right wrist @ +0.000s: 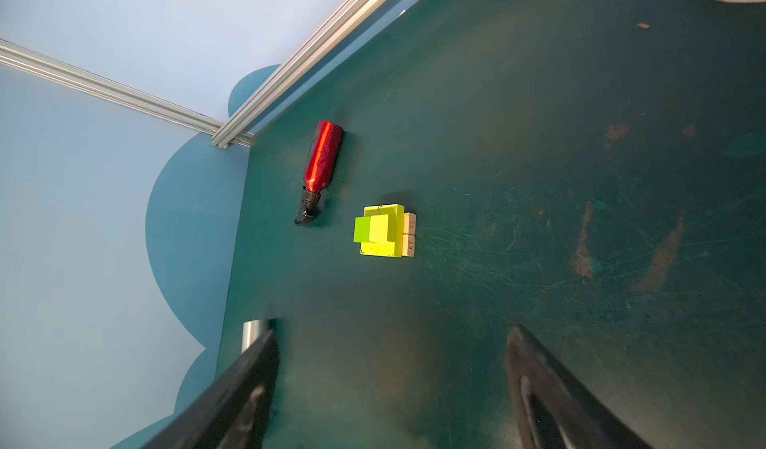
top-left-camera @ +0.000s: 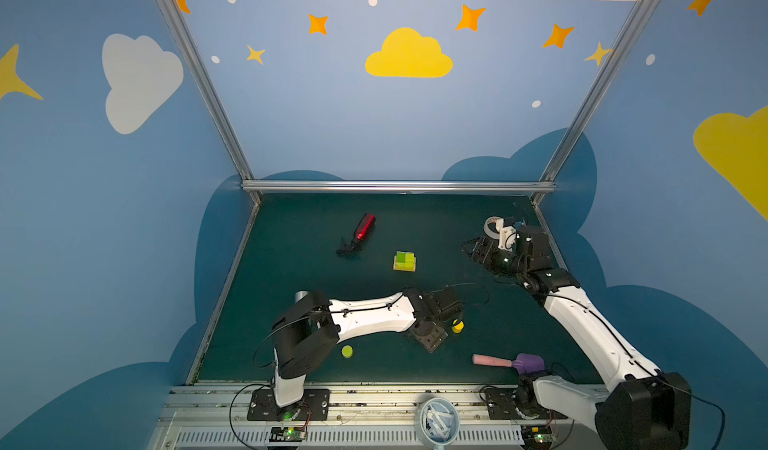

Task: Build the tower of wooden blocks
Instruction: 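Lower the left gripper over the lime-green rectangular block and close on it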

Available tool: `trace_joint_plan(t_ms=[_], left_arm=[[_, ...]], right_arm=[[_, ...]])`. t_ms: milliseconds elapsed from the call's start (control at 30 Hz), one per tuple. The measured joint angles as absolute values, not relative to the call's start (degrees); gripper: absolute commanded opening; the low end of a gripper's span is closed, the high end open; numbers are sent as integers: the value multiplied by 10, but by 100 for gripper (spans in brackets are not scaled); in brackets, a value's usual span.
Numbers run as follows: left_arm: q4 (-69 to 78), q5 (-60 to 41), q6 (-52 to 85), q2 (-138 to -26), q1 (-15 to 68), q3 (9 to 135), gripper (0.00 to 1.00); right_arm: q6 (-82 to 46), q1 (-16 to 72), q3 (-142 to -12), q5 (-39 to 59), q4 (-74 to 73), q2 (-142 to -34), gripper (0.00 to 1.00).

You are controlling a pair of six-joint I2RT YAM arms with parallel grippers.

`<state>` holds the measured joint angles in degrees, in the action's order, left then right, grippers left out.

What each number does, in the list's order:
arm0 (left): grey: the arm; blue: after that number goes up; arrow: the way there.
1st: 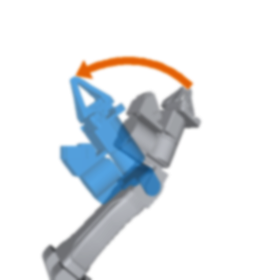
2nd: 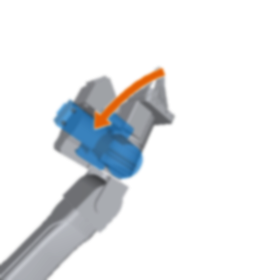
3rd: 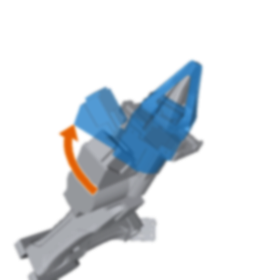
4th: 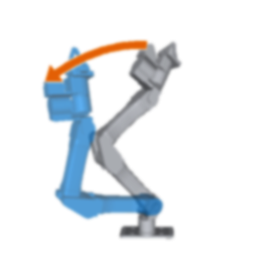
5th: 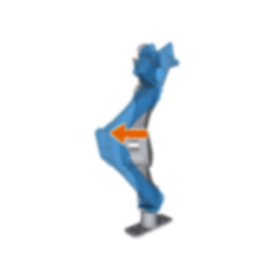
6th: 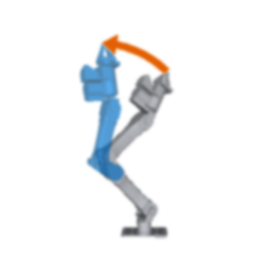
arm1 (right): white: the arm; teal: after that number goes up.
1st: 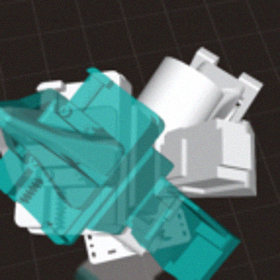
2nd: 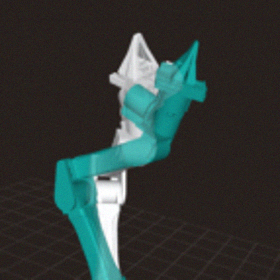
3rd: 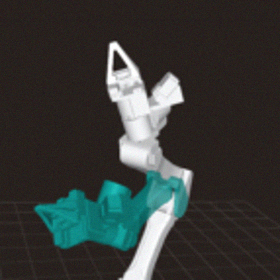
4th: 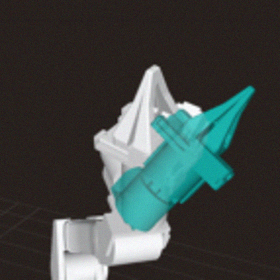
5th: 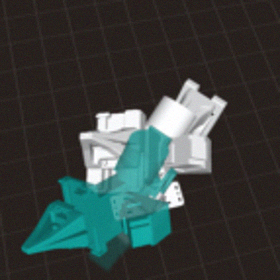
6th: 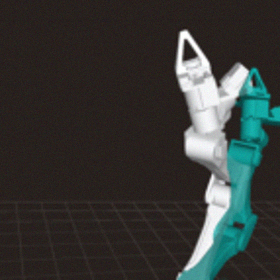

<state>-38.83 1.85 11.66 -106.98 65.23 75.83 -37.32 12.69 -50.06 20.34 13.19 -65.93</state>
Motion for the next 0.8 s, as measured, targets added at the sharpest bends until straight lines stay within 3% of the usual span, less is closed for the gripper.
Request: trace_joint_plan(t_ms=[800], left_arm=[[-381,-71,46,-1127,613,788,78]], right_arm=[[-373,115,-494,219,127,-659,84]])
